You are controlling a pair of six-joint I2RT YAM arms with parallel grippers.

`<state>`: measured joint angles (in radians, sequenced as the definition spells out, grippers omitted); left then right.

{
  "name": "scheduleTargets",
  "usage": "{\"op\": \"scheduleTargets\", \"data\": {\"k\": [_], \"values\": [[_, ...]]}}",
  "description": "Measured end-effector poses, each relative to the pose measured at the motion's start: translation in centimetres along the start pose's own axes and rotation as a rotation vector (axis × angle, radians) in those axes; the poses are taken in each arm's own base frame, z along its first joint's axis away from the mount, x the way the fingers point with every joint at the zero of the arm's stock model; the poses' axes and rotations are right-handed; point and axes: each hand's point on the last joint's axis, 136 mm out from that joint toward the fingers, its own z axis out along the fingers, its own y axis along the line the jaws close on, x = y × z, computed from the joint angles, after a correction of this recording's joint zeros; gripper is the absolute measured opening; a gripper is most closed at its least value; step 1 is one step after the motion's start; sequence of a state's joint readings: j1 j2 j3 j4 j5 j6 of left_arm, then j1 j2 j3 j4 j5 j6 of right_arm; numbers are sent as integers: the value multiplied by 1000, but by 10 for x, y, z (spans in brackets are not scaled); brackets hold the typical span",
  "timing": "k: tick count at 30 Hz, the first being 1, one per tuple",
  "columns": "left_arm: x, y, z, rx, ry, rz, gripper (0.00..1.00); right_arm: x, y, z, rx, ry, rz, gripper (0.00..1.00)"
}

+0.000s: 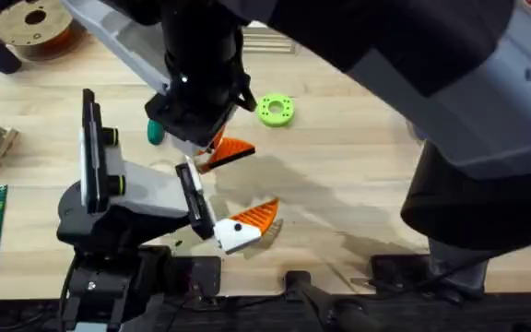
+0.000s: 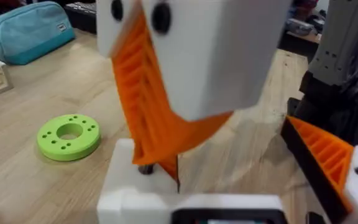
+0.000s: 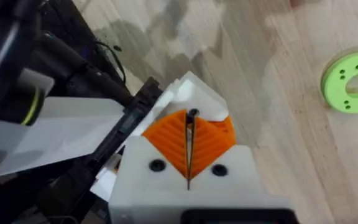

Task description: Pick up the gripper from the table and insert it into the empty holder that is missing its gripper. Then pick up a screw, insert it into the mounting hole, and use the screwdriver to tighten it. Finally, clean up the table by picking up the vegetable and placing it into the bucket.

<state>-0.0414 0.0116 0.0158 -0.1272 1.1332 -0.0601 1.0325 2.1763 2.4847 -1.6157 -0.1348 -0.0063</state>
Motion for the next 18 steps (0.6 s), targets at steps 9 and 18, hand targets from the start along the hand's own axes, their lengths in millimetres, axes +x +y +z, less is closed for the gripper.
{"op": "scheduleTargets", "data": {"k": [9, 18], "values": [[0, 0, 0, 0, 0, 0, 986, 0, -10, -2, 3, -4, 23, 6], [0, 0, 0, 0, 0, 0, 986, 0, -11, -2, 3, -4, 26, 17]]}}
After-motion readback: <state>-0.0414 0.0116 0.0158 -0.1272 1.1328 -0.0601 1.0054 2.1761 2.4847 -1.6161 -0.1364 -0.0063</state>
